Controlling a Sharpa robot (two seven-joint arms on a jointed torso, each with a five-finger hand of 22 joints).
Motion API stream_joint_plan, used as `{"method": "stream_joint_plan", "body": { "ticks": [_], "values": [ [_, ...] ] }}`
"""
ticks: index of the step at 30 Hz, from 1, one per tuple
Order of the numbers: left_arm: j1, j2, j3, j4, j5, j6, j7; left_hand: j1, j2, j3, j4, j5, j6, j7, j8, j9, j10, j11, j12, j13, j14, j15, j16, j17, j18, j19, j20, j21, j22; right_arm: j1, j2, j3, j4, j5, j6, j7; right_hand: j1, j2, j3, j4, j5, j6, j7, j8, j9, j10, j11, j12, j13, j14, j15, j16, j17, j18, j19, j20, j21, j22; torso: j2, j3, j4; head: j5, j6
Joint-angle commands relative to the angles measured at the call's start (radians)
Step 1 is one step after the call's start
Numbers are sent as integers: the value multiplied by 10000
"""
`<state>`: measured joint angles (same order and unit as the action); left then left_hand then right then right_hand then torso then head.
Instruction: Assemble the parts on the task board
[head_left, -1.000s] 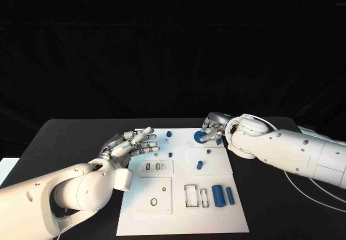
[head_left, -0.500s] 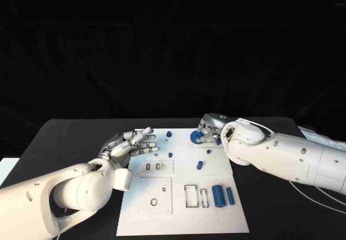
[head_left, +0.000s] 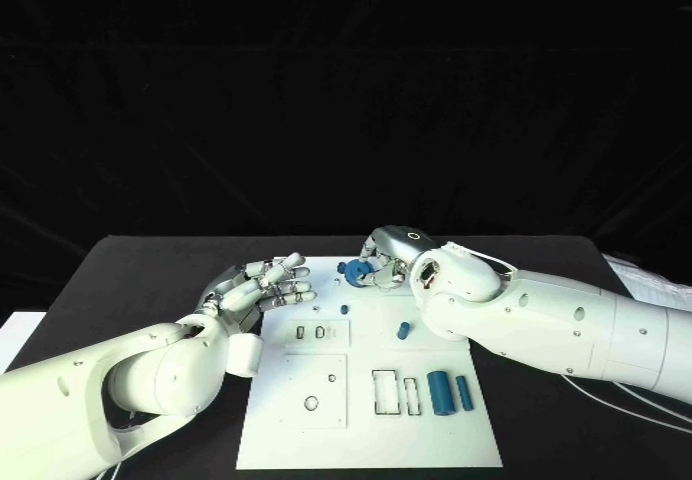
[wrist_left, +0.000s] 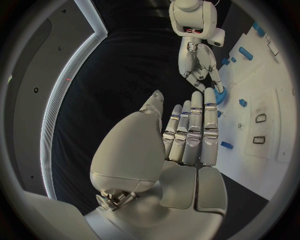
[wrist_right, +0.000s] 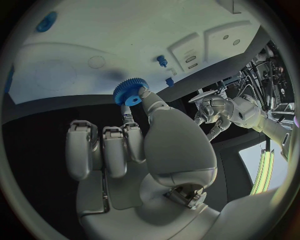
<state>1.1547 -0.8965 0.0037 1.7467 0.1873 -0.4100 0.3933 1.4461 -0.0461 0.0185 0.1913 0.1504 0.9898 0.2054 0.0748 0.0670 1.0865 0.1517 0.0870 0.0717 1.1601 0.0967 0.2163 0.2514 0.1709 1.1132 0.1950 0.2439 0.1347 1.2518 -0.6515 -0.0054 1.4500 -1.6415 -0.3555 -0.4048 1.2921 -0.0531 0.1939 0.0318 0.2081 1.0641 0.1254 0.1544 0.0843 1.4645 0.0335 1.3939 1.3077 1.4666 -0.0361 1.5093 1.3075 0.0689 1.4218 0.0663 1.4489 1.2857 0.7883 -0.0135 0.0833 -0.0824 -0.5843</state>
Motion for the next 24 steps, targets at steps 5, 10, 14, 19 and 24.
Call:
{"method": "stream_joint_plan", "body": {
  "ticks": [5,10,14,19,24],
  "values": [
    [13,14,8,-36,-25,257,34,74,19,3,-60,-15,-27,29,-25,-12,-53,13,-53,-15,-47,0,-67,8,67,20,19,-34,-9,-76,476,-58,-222,-288,65,132,-32,35,38,6,59,139,-155,-34,-3,26,-82,-48,793,797,-82,36,1303,-101,89,-2,49,1,0,-2,0,60,-29],
    [14,25,8,-33,-25,267,31,86,26,10,-73,-13,-31,26,-28,-13,-55,11,-56,-16,-49,-1,-70,16,68,19,19,-37,-10,-143,790,-89,-504,-293,172,157,-28,36,46,3,63,137,-155,-39,-5,21,-82,-58,785,795,-82,31,1293,-103,93,-3,53,10,-2,2,-15,116,-57],
    [14,26,8,-23,-25,271,22,86,26,10,-73,-13,-31,26,-28,-13,-55,11,-56,-16,-49,-1,-70,16,68,19,19,-37,-10,-157,938,-107,-688,-319,188,150,-33,30,60,4,65,119,-146,-60,-14,5,-77,-88,761,791,-81,24,1276,-102,89,-3,49,2,7,-3,-16,124,-63],
    [16,32,9,-32,-25,270,19,86,26,10,-73,-13,-31,26,-28,-13,-55,11,-56,-16,-49,-1,-70,16,68,19,19,-37,-10,-163,1078,-125,-836,-332,282,176,-92,-10,75,28,26,44,-108,-136,-46,-31,-47,-155,715,786,-63,14,1254,-99,74,3,40,-18,0,6,-26,158,-75],
    [17,39,9,-22,-25,274,7,86,26,10,-73,-13,-31,26,-28,-13,-55,11,-56,-16,-49,-1,-70,16,68,19,19,-37,-10,-165,1219,-138,-1012,-335,395,214,-261,-178,37,102,-129,-595,107,-583,-203,-325,133,-646,300,767,77,-23,1183,-73,-23,101,-36,-172,3,20,-34,173,-79]
  ]
}}
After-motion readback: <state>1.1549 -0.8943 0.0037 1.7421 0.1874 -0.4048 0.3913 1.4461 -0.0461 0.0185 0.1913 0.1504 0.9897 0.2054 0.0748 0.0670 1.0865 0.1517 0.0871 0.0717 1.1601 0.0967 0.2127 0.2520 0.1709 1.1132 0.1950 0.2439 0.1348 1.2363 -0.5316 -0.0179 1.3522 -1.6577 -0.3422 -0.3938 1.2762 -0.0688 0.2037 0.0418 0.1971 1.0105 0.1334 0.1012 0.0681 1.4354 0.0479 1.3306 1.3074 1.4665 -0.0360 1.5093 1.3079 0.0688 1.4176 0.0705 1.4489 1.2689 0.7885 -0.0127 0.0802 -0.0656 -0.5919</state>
